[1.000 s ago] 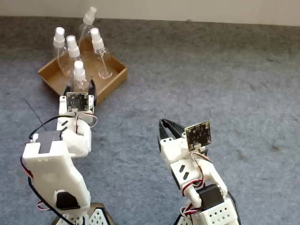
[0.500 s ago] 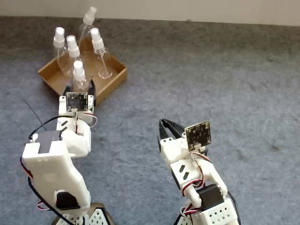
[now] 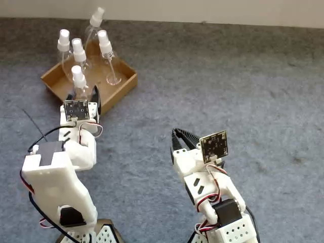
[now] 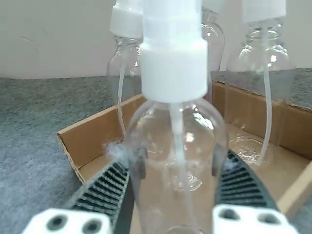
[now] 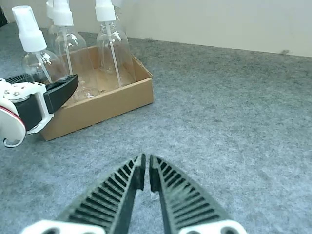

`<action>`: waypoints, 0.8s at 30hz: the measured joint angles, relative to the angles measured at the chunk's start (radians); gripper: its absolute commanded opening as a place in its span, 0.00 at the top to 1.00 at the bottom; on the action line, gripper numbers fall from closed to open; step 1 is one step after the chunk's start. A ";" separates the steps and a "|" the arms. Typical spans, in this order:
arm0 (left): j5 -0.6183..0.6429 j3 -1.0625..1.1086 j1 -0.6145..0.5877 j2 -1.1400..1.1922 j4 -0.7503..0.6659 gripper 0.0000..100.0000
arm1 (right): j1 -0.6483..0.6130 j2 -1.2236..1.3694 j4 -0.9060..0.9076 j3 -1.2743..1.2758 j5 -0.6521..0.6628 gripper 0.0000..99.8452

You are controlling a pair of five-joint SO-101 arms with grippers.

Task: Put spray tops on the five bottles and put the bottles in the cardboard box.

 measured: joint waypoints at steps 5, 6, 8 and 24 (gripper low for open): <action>0.000 0.000 0.000 0.000 0.000 0.94 | 0.000 0.000 0.000 0.000 0.000 0.98; 0.000 0.000 0.000 0.000 0.000 0.94 | 0.000 0.000 0.000 0.000 0.000 0.98; 0.000 0.000 0.000 0.000 0.000 0.94 | 0.000 0.000 0.000 0.000 0.000 0.98; 0.000 0.000 -0.012 0.000 0.000 0.80 | 0.000 0.000 0.000 0.000 0.000 0.98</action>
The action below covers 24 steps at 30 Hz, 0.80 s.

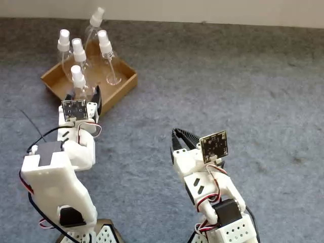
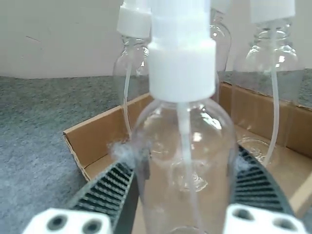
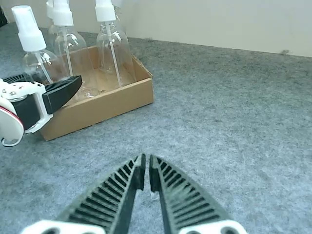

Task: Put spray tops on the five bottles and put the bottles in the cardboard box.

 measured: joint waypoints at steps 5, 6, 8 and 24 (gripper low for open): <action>0.000 0.003 0.000 0.000 -0.011 0.80 | 0.000 0.000 0.000 0.000 0.000 0.98; 0.000 0.011 0.000 0.002 -0.026 0.80 | 0.000 0.000 0.000 0.000 0.000 0.98; 0.000 0.034 -0.005 0.002 -0.058 0.80 | 0.000 0.000 0.000 0.000 0.000 0.98; 0.000 0.044 -0.006 0.002 -0.097 0.66 | 0.000 0.000 0.000 0.000 0.000 0.98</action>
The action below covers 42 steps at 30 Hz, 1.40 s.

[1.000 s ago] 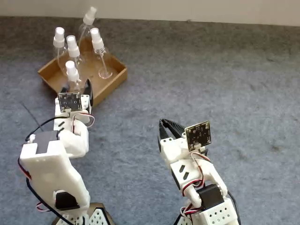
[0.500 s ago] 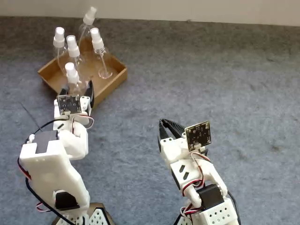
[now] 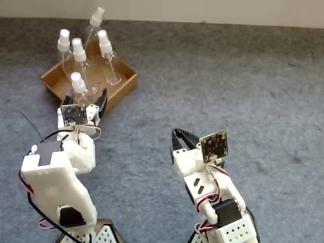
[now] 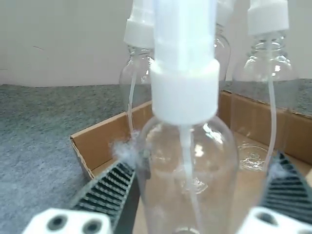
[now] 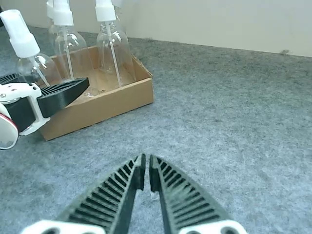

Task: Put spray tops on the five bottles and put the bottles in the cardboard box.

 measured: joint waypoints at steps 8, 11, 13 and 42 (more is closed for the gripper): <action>0.000 0.003 0.000 0.000 -0.006 0.66 | 0.000 0.000 0.000 0.000 0.000 0.98; 0.000 0.008 0.000 0.000 -0.006 0.66 | 0.000 0.000 0.000 0.000 0.000 0.98; 0.000 0.026 0.000 0.000 -0.006 0.66 | 0.000 0.000 0.000 0.000 0.000 0.98; 0.160 0.259 -0.086 -0.961 0.689 0.66 | 0.000 0.000 0.000 0.000 0.000 0.98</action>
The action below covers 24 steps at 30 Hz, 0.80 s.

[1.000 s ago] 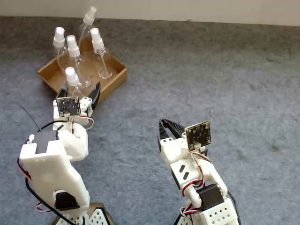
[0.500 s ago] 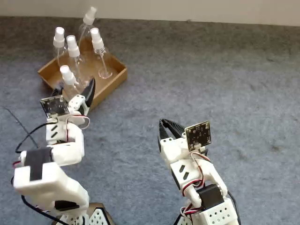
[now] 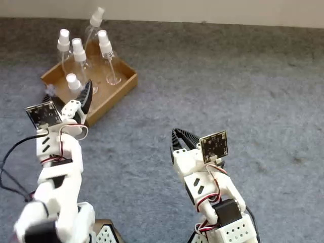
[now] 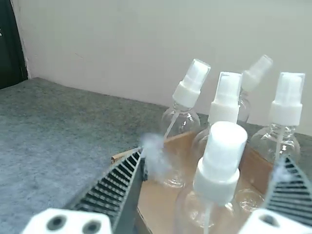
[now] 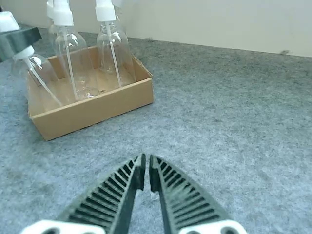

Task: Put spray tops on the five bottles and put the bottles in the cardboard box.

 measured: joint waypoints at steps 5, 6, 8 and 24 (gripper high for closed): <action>0.002 0.000 0.000 -0.316 0.377 0.66 | 0.000 0.000 0.000 0.000 0.000 0.98; 0.002 0.000 0.000 -0.382 0.454 0.66 | 0.000 0.000 0.000 0.000 0.000 0.98; 0.002 0.000 0.003 -0.516 0.611 0.66 | 0.000 0.000 0.000 0.000 0.000 0.98; 0.002 -0.618 0.160 -0.543 1.674 0.66 | 0.000 0.000 0.000 0.000 0.000 0.98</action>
